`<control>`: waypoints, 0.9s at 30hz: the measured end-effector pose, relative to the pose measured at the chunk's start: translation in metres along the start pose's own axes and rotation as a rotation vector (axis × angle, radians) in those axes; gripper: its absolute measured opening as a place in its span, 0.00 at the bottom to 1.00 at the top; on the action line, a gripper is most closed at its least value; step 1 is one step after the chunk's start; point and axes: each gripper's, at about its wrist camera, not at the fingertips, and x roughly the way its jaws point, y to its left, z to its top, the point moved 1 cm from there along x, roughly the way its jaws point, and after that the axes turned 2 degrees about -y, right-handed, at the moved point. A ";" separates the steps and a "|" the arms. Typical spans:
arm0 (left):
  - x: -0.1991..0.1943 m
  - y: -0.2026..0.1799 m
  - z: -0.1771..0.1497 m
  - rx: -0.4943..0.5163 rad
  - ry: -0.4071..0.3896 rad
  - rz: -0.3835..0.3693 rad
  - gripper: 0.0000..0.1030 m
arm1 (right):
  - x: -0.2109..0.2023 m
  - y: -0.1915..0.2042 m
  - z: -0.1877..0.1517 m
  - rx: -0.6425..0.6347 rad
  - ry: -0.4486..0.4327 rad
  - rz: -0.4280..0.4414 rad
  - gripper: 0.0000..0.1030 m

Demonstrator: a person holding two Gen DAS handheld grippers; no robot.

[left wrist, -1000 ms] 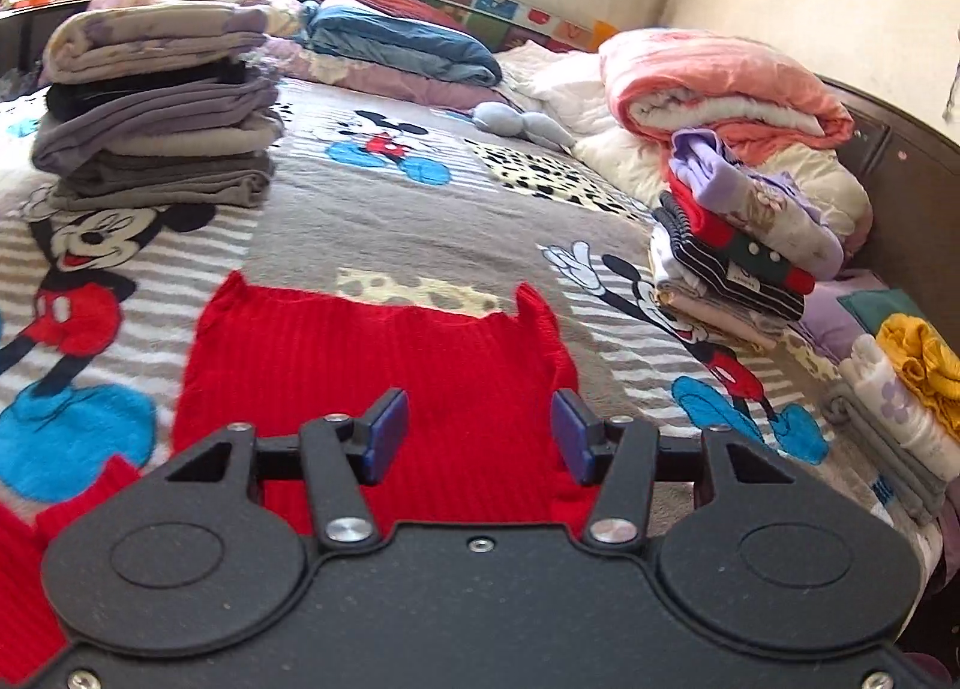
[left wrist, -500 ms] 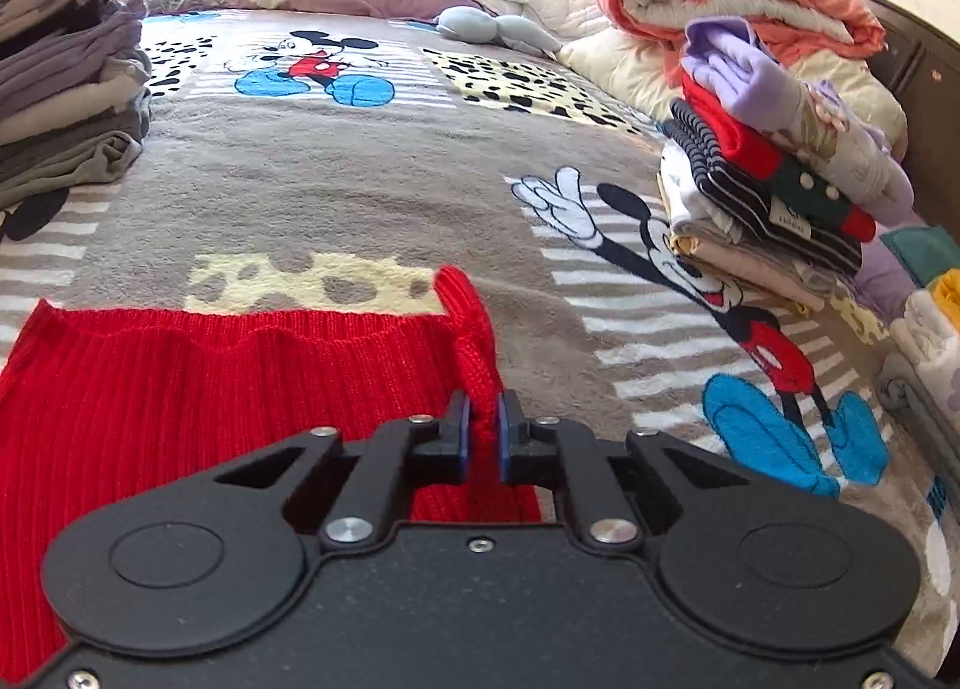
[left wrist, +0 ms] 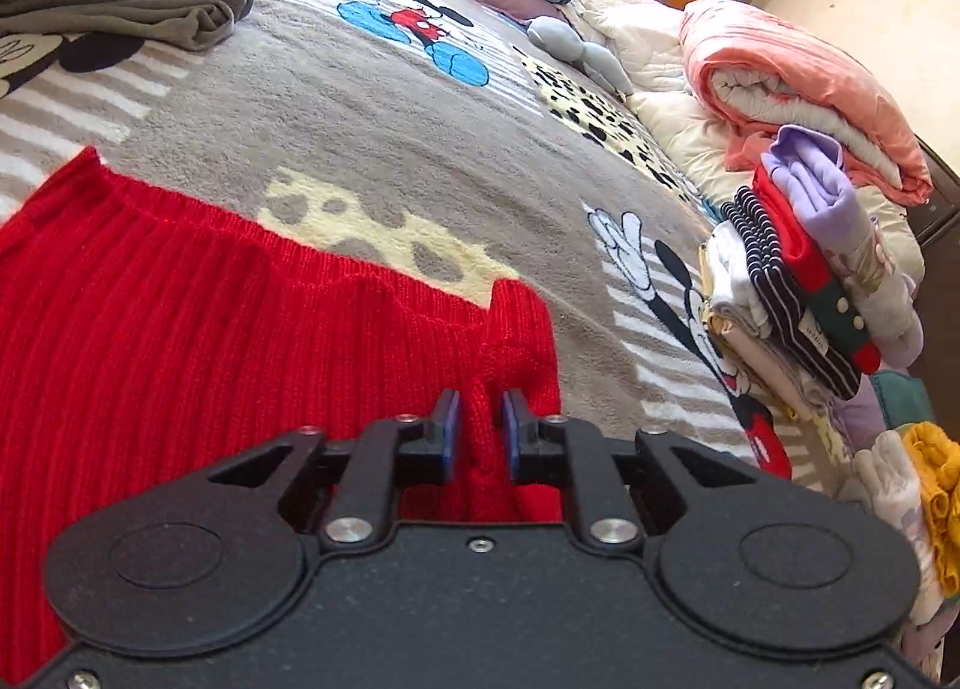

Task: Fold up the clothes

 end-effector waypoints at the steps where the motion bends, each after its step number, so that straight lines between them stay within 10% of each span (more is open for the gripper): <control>1: 0.001 -0.002 0.003 0.008 -0.002 -0.006 0.24 | -0.001 0.001 -0.001 0.000 0.000 0.000 0.84; 6: 0.020 -0.018 0.016 0.095 0.037 0.005 0.24 | -0.004 0.005 -0.008 -0.005 -0.004 0.000 0.85; 8: 0.025 -0.019 0.018 0.111 0.043 0.009 0.05 | -0.006 0.009 -0.011 -0.011 -0.004 -0.001 0.86; 17: 0.026 0.025 0.011 -0.233 0.002 0.004 0.06 | -0.012 0.011 -0.018 -0.020 -0.006 0.003 0.89; 27: 0.013 0.001 0.037 -0.020 0.014 0.039 0.21 | 0.003 0.004 -0.018 -0.024 -0.006 -0.001 0.90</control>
